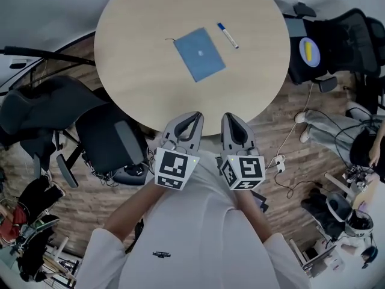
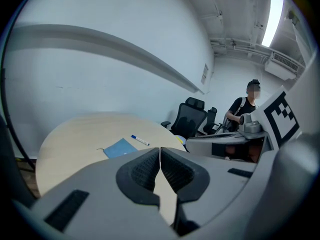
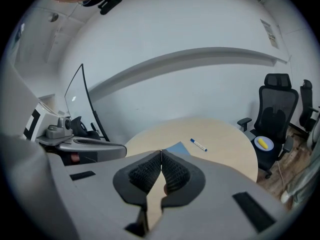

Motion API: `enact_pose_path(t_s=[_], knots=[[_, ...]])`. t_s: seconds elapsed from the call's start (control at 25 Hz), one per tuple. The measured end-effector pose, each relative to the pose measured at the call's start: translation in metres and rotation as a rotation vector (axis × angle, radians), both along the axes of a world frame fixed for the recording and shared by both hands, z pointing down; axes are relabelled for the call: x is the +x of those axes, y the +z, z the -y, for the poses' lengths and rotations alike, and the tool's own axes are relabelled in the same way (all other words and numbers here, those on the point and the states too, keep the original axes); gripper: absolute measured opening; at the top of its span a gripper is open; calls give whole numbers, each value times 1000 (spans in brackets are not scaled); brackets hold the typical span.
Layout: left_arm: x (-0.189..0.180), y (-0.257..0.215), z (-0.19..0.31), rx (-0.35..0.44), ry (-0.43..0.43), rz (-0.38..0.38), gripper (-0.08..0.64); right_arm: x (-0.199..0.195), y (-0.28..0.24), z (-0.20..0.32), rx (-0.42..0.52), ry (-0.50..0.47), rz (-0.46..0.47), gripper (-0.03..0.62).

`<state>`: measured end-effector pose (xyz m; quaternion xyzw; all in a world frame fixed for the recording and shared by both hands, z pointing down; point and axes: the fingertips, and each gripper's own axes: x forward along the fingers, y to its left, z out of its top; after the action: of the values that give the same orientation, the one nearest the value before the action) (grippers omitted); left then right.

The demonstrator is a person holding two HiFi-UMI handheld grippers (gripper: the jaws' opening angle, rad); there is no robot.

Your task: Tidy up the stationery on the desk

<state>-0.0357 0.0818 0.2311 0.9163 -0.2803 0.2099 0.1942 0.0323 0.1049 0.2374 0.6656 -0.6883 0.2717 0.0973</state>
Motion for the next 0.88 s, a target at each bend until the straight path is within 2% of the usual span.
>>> enact_pose_path(t_s=[0.28,0.68,0.88], knots=[[17,25,31,-36,-17,46,25,23,13,40,-8,-37,19,34],[27,42,63,-53,-103,62,25,39,29,83,-14,-96,34,34],[36,63,83,-81,-164,102,25,54,44,106,-39,-122,43,34]])
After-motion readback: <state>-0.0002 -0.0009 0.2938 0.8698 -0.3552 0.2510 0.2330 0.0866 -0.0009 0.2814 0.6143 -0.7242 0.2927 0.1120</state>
